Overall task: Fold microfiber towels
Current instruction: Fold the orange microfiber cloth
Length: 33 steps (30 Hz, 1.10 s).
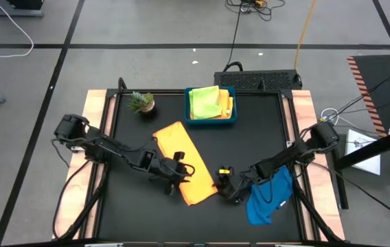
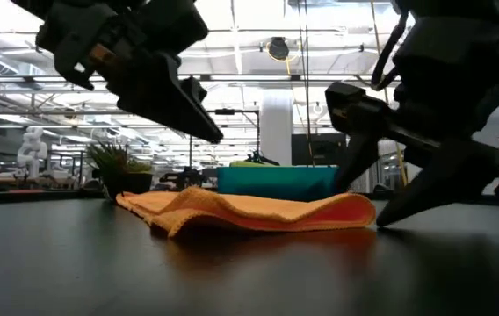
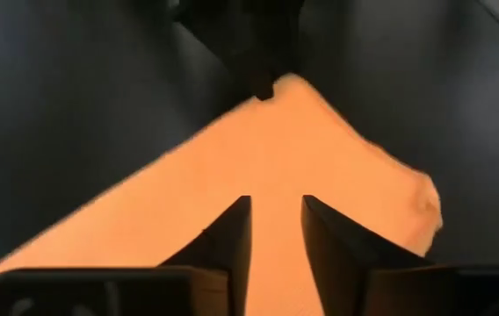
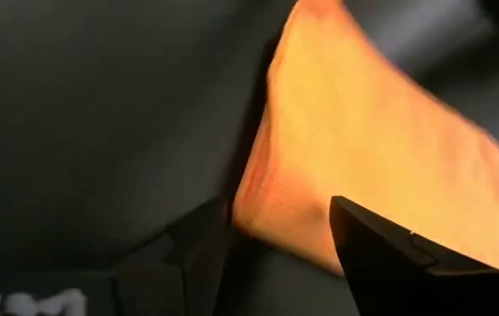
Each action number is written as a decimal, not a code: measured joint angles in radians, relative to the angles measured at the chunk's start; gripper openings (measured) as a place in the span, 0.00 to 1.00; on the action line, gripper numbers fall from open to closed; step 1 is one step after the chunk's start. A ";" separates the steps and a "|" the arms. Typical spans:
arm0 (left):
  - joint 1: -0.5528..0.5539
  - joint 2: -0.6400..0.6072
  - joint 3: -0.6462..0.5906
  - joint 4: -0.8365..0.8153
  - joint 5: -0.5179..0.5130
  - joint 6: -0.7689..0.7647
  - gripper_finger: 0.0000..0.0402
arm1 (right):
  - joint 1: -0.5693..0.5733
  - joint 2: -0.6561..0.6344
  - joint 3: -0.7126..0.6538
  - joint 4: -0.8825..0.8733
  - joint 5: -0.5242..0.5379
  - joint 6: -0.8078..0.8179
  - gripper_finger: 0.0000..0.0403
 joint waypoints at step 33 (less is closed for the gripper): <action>-0.125 0.024 -0.002 0.042 -0.036 -0.043 0.47 | -0.102 -0.005 0.000 0.328 0.104 0.152 0.01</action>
